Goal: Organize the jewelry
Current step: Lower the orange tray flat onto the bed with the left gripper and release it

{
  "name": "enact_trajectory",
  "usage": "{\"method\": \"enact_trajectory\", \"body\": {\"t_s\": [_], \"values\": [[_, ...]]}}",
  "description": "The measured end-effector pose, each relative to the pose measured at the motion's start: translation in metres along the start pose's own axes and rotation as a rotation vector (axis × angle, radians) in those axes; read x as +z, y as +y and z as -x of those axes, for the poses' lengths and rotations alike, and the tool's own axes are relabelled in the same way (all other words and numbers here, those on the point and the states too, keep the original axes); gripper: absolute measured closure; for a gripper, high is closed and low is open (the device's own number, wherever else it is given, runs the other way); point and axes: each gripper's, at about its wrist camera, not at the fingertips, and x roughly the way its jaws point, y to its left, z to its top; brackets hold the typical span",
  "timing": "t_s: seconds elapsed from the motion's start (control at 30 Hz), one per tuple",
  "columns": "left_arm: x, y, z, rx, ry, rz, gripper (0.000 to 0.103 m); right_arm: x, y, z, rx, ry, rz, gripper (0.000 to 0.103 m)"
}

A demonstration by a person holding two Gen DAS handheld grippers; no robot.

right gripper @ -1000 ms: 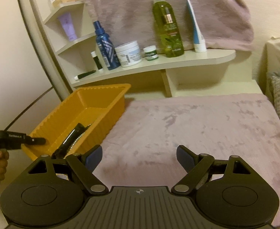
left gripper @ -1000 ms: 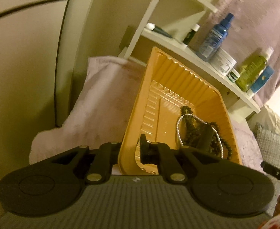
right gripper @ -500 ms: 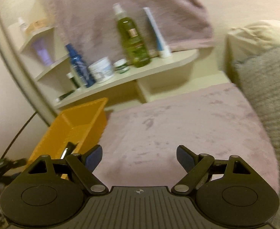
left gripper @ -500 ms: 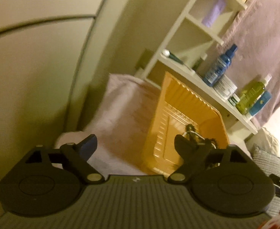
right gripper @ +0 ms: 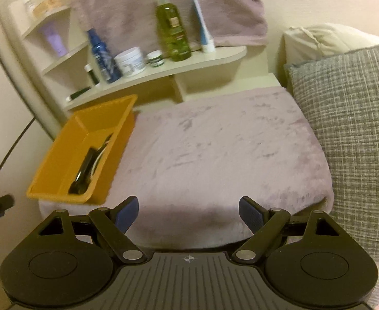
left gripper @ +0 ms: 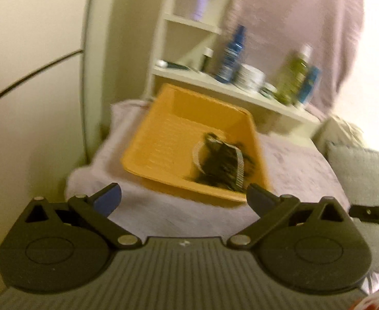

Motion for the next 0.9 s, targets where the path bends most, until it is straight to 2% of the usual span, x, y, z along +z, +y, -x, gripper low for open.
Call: {"method": "enact_trajectory", "body": {"t_s": [0.23, 0.53, 0.9], "values": [[-0.006, -0.057, -0.005, 0.012, 0.096, -0.123, 0.004, -0.010, 0.027, 0.020, -0.010, 0.005, 0.035, 0.018], [-0.020, -0.086, -0.003, 0.061, 0.119, -0.200, 0.005, -0.023, 0.039, 0.020, -0.052, 0.046, 0.078, 0.018], [-0.029, -0.107, -0.003, 0.071, 0.128, -0.277, 0.005, -0.031, 0.041, 0.021, -0.062, 0.060, 0.099, 0.018]]}}
